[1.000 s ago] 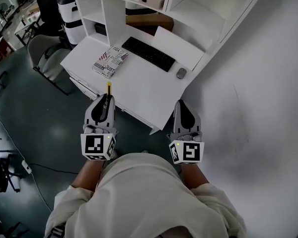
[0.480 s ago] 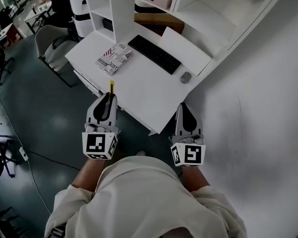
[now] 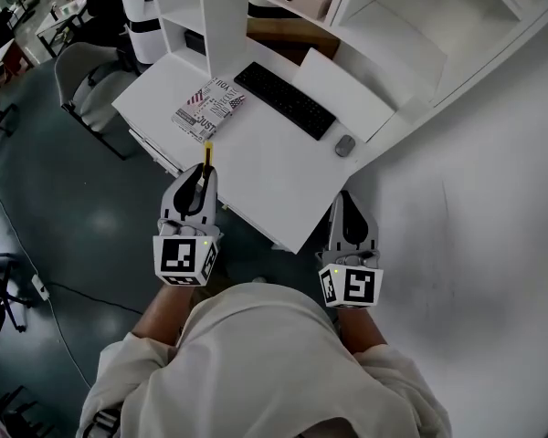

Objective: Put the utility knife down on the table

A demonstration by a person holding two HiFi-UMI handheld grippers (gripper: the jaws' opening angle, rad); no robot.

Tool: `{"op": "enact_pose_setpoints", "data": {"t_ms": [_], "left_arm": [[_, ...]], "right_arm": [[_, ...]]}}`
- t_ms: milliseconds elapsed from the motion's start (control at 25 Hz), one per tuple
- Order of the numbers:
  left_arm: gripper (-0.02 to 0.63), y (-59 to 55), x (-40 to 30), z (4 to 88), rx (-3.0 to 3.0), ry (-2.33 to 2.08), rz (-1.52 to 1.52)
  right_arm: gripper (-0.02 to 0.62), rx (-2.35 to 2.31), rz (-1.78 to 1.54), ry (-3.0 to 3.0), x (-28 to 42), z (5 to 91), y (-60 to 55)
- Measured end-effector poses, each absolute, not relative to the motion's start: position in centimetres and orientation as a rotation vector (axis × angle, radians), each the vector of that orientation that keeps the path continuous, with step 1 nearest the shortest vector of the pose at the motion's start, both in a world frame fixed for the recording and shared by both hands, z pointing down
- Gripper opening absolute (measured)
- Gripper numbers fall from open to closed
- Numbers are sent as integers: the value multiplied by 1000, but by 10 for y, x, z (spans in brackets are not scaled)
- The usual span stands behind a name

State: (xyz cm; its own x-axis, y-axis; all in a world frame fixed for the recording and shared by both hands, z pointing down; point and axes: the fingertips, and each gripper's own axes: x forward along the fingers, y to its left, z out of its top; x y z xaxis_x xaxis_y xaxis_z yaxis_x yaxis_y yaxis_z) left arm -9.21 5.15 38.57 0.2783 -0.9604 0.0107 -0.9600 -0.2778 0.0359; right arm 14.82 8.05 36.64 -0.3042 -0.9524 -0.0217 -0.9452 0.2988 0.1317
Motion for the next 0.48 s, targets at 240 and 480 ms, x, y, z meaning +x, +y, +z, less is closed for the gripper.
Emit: {"op": "enact_pose_setpoints", "data": {"t_ms": [240, 480], "left_arm": [[61, 3, -112, 389, 2536, -1794, -15], [61, -57, -136, 400, 2578, -1685, 3]], "right_arm": [[3, 1859, -194, -2425, 120, 362, 39], [3, 1937, -205, -2353, 90, 357, -10]]}}
